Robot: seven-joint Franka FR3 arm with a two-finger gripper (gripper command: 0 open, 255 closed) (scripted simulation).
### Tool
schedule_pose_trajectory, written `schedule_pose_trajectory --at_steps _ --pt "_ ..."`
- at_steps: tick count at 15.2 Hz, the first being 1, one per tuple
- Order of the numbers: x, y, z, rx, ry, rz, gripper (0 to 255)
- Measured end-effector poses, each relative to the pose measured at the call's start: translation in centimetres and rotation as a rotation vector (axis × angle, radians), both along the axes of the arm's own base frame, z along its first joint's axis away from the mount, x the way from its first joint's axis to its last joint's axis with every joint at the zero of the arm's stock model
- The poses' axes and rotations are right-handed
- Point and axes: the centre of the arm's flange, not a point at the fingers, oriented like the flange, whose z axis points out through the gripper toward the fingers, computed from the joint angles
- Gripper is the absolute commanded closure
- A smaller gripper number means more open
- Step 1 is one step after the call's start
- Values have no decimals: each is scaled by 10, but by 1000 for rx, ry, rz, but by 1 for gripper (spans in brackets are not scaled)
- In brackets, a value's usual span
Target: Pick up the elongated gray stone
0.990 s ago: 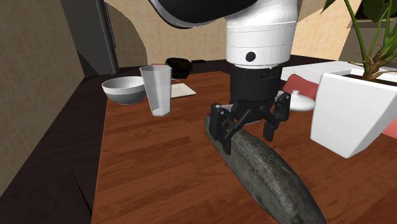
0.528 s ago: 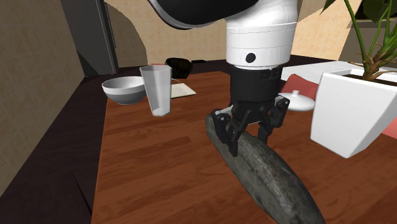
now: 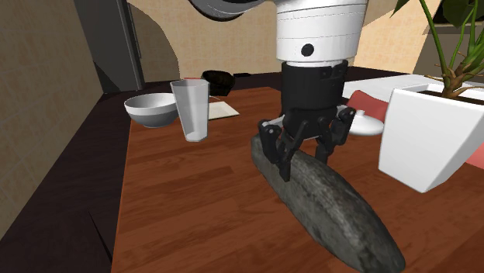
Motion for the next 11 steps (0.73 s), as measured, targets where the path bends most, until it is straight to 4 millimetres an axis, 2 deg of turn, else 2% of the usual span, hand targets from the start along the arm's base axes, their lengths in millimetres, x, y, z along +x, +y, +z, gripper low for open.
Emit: schedule_pose_trajectory --at_steps 11 --pt "0 0 56 0 0 0 255"
